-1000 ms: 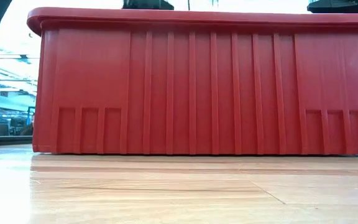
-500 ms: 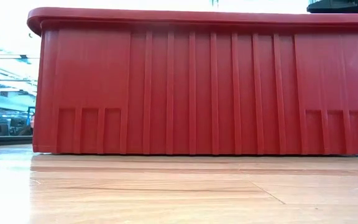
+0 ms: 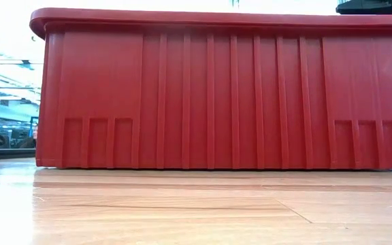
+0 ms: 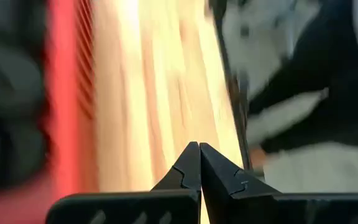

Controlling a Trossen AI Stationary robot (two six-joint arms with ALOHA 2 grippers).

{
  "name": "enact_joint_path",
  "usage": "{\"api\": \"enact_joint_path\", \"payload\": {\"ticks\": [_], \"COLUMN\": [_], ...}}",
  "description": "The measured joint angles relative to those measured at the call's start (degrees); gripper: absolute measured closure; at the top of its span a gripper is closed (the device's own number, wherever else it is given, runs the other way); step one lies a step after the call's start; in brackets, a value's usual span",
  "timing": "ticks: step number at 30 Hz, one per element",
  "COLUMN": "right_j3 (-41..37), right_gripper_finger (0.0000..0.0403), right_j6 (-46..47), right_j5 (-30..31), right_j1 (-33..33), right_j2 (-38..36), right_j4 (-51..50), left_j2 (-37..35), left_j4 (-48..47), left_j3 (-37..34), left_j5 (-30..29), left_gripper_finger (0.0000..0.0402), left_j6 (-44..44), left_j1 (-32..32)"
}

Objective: Pick and place slides into bin
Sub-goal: Put the black slipper into the red bin

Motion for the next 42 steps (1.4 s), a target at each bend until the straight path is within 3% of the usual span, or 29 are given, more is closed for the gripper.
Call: {"api": "enact_joint_path", "payload": {"ticks": [4,7,10,14,19,28,37,42], "right_j3": [0.00,0.00,-0.01,-0.02,-0.02,-0.02,-0.04,-0.11], "right_gripper_finger": [0.0403,0.0403,0.0403,0.0403,0.0403,0.0403,0.0403,0.0403], "right_j6": [0.15,0.24,0.93,1.28,1.81,4.04,4.29,4.29], "right_j5": [0.01,0.01,0.01,0.01,0.01,0.05,0.23,0.24], "right_j1": [0.02,0.00,0.01,0.00,0.00,0.01,0.01,0.02], "right_j2": [0.00,0.00,0.00,0.00,0.00,0.00,0.00,0.00], "right_j4": [0.47,0.53,0.62,0.60,0.57,0.42,0.39,0.11], "left_j2": [-4.70,-10.04,-13.89,-14.41,-14.78,-14.86,-13.20,-7.37], "left_j4": [0.72,8.63,14.76,16.01,14.93,12.10,12.21,12.29], "left_j3": [-13.76,-19.37,-23.08,-27.90,-33.83,-38.73,-39.13,-42.04], "left_j5": [0.42,-6.92,-13.51,-8.87,-5.87,7.58,6.95,11.57], "left_gripper_finger": [0.0401,0.0401,0.0401,0.0401,0.0384,0.0265,0.0109,0.0061], "left_j6": [-13.24,-21.06,-21.92,-23.50,-40.24,-58.37,-56.24,-54.26], "left_j1": [-5.73,-10.30,-15.65,-20.11,-22.61,-23.56,-22.76,-21.16]}}
